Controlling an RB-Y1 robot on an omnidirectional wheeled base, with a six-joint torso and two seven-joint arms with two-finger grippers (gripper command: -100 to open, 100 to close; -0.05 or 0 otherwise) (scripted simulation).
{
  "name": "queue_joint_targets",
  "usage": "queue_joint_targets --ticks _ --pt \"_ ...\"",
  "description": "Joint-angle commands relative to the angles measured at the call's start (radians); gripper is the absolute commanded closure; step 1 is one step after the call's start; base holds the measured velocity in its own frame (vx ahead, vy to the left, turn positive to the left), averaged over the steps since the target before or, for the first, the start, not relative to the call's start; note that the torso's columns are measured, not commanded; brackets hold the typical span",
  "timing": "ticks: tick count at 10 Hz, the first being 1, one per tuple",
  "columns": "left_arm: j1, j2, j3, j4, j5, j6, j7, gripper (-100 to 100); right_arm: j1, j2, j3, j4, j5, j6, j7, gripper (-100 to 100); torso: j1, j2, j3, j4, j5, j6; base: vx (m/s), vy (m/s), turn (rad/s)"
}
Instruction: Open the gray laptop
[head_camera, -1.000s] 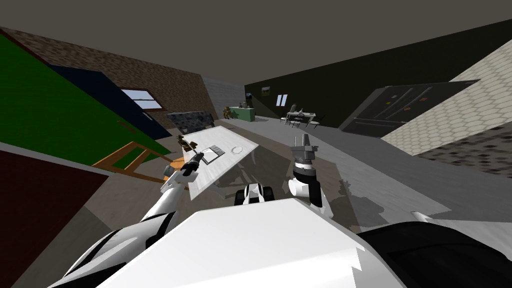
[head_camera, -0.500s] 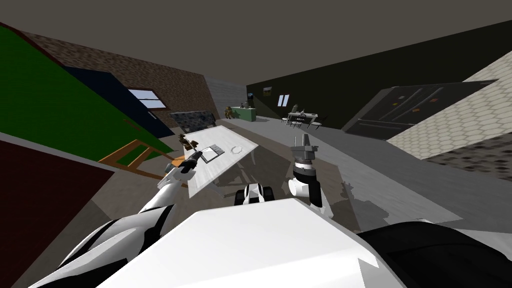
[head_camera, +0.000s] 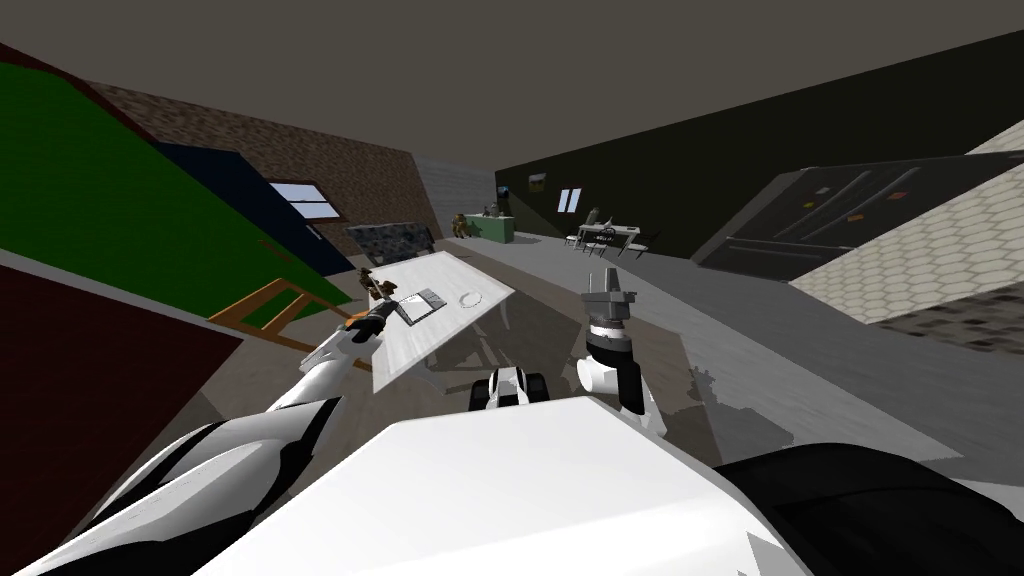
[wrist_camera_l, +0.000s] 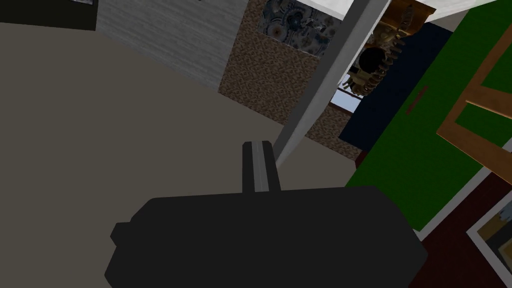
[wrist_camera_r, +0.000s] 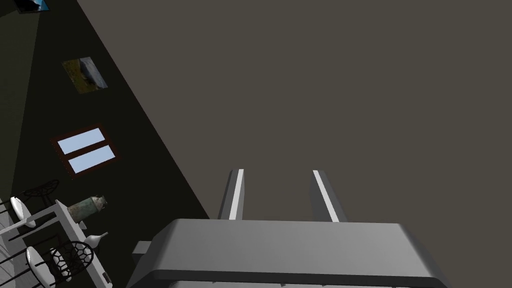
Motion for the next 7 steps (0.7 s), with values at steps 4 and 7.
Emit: queue_joint_targets --ticks 4,7 --pt "0.025 -0.002 0.091 -0.052 -0.071 0.001 -0.098 -100 0.000 0.000 0.000 0.000 0.000 0.000 0.000 0 -0.006 -0.001 0.000 0.000 -0.002 0.000 0.142 -0.097 0.157" --pt "0.041 -0.006 0.143 -0.079 -0.111 0.002 -0.154 -100 0.000 0.000 0.000 0.000 0.000 0.000 0.000 0 -0.005 0.002 0.001 0.001 -0.002 0.000 0.132 -0.098 0.165"
